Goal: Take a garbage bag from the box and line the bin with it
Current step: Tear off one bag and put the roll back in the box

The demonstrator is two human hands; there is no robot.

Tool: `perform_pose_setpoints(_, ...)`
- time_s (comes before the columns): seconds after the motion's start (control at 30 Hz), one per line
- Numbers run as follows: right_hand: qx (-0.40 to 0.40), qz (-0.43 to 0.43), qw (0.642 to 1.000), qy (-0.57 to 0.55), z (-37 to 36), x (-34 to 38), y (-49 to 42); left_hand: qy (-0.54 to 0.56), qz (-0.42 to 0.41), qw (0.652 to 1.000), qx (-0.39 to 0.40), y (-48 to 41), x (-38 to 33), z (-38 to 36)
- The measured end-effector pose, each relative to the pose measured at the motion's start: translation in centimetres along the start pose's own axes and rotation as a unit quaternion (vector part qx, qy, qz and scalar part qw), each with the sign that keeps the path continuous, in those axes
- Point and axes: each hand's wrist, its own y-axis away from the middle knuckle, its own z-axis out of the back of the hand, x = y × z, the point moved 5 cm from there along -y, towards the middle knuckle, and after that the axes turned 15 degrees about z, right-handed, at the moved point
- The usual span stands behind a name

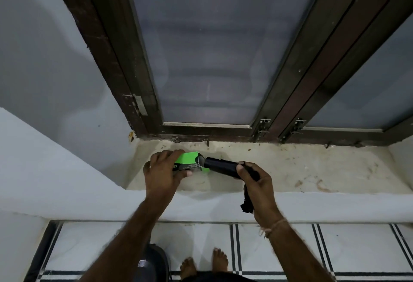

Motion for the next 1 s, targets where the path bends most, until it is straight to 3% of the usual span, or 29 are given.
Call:
perform_pose_setpoints(0.2, 0.069, 0.044, 0.996, 0.037, -0.7, 2.6, 0.1, 0.03, -0.004, 1.0, 0.005, -0.2, 0.2, 1.0)
perform_pose_setpoints(0.33, 0.071, 0.08, 0.993, 0.057, -1.1, 4.1, -0.3, 0.026, -0.035, 0.999, 0.005, 0.4, 0.0, 1.5)
perform_pose_setpoints(0.5, 0.042, 0.056, 0.997, 0.042, -1.7, 3.8, -0.2, 0.039, -0.044, 0.998, -0.003, 1.4, -0.5, 1.9)
perform_pose_setpoints(0.77, 0.1, 0.034, 0.994, 0.026, -4.0, 3.1, 0.5, 0.08, -0.062, 0.995, 0.021, 2.9, -1.2, 1.3)
perform_pose_setpoints(1.0, 0.104, 0.089, 0.99, 0.024, -4.9, 4.1, 1.1, 0.157, -0.012, 0.987, 0.021, 3.6, -0.8, 1.7)
